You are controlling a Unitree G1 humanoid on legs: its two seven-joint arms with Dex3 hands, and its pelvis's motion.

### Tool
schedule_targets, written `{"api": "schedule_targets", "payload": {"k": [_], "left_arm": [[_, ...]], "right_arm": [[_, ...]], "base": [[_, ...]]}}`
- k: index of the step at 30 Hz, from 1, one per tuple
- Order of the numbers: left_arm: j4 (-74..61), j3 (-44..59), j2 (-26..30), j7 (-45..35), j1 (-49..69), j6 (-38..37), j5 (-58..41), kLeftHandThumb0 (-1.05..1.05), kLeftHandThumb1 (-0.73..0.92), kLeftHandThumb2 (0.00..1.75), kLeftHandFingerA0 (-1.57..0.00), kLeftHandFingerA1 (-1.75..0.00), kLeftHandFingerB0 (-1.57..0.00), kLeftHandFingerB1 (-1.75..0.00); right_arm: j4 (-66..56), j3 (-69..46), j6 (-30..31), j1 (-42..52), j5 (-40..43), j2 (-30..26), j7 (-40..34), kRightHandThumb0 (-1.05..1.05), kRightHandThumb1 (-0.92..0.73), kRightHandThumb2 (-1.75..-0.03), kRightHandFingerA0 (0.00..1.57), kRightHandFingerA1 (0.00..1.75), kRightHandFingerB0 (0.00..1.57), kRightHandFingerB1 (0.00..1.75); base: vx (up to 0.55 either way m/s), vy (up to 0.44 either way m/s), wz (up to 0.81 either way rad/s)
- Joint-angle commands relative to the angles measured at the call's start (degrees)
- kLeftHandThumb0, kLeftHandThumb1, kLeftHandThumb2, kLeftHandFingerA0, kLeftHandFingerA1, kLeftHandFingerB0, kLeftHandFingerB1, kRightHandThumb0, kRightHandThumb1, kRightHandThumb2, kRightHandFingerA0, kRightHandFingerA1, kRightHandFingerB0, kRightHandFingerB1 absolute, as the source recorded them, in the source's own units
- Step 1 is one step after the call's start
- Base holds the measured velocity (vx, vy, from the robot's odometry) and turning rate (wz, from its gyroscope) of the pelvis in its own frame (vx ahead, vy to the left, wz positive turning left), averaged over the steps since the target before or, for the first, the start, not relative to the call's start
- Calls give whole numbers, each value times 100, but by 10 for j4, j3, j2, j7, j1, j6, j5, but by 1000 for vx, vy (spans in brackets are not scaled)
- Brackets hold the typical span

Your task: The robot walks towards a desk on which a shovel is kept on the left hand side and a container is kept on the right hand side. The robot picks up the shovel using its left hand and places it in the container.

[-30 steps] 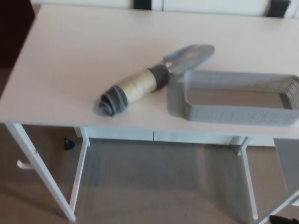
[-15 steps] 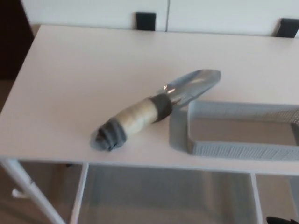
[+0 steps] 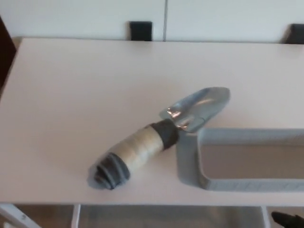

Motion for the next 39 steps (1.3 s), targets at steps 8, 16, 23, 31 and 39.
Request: {"api": "schedule_targets", "payload": {"k": [8,16,23,31,39], "left_arm": [[-16,-7,-8,-2,18,-11,2,-30,54,58,-36,-40,-29,-32],[-26,-16,-8,3,33,-15,10,-28,53,56,-38,-38,-29,-32],[-35,-20,-10,10,38,-11,13,-27,52,55,-38,-38,-30,-32],[-48,-30,-13,17,50,-26,25,-30,52,55,-39,-39,-30,-31],[-147,-98,2,17,130,-109,90,-41,53,57,-44,-41,-30,-32]], "right_arm": [[-2,7,11,4,-10,-11,4,-45,-64,-60,30,39,19,34],[-19,22,41,9,-23,-18,3,-43,-65,-60,28,41,17,34],[-39,32,68,12,-32,-28,1,-42,-66,-60,28,39,17,33],[-56,43,87,12,-41,-37,7,-43,-66,-60,24,40,16,33],[-138,62,109,64,-47,-24,-1,-47,-64,-60,26,45,18,36]], "base": [[2,21,5],[0,0,0],[0,0,0],[0,0,0],[0,0,0]]}}
